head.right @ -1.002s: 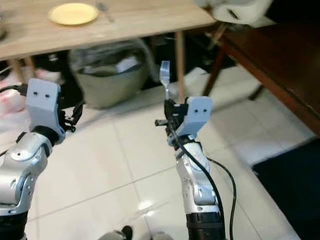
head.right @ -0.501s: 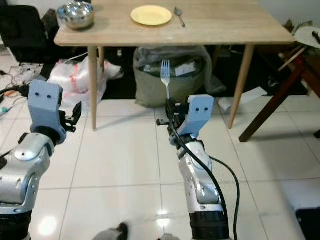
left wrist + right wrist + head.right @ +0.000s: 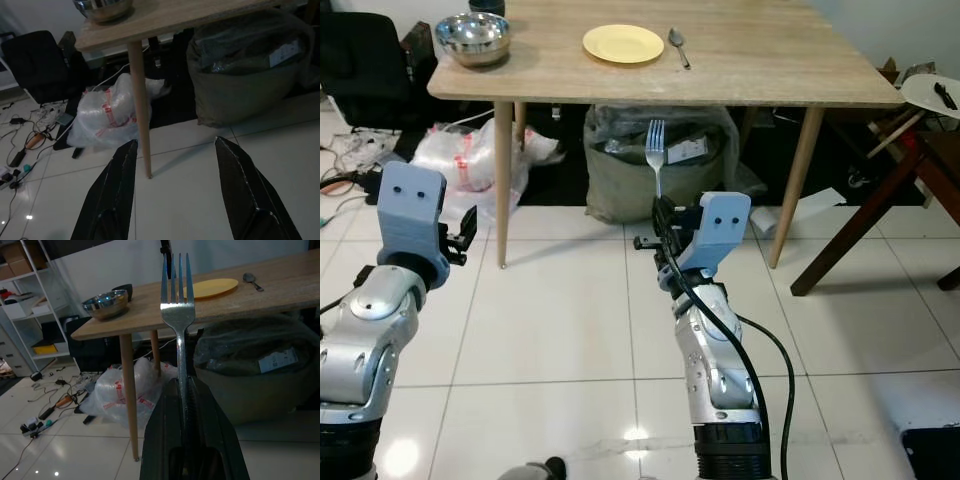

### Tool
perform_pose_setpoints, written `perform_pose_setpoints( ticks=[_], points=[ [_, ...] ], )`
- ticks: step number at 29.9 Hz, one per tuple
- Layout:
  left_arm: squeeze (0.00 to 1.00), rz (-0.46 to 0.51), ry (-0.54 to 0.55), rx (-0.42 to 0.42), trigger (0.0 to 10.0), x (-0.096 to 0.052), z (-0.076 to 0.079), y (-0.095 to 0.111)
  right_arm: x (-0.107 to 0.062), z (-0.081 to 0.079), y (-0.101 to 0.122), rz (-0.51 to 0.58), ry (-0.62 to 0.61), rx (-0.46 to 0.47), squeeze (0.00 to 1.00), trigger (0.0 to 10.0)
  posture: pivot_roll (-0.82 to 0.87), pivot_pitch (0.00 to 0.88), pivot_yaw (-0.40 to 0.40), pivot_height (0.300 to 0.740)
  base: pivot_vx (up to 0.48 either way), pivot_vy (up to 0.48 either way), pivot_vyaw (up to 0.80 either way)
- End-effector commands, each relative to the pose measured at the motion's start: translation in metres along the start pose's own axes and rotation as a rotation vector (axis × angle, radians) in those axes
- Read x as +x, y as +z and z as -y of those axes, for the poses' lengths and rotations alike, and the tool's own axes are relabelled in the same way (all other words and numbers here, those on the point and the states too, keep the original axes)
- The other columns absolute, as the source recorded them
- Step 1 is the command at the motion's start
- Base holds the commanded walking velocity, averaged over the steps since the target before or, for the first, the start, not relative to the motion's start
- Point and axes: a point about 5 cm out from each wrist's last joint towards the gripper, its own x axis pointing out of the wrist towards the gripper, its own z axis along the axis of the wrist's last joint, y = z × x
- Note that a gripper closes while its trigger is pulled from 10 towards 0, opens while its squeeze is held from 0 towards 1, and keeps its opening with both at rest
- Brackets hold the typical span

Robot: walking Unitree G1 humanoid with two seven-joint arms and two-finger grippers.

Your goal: Setting the table

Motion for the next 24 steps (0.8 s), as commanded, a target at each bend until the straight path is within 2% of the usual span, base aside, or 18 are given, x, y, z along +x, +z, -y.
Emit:
perform_pose_setpoints(
  ticks=[1, 12, 18, 24],
  points=[
    [0.0, -0.004, 0.011, 0.004, 10.0, 0.001, -0.001, -0.002, -0.002, -0.003, 0.0, 0.014, 0.02, 0.019, 0.0, 10.0, 0.01, 0.037, 0.048, 0.74, 0.48, 0.0, 0.0],
    [0.0, 0.012, 0.015, 0.021, 10.0, 0.002, -0.002, 0.001, 0.004, -0.017, 0.008, 0.052, 0.116, 0.041, 0.0, 10.0, 0.01, 0.042, 0.049, 0.74, 0.48, 0.0, 0.04],
    [0.0, 0.015, 0.017, 0.022, 10.0, 0.002, -0.002, 0.002, 0.008, -0.016, 0.01, 0.063, 0.104, 0.052, 0.0, 10.0, 0.02, 0.043, 0.046, 0.74, 0.48, 0.0, 0.63],
    [0.0, 0.02, 0.018, 0.023, 10.0, 0.003, -0.002, 0.003, 0.011, -0.014, 0.011, 0.064, 0.086, 0.061, 0.0, 10.0, 0.02, 0.045, 0.045, 0.74, 0.48, 0.0, 0.0]
  ],
)
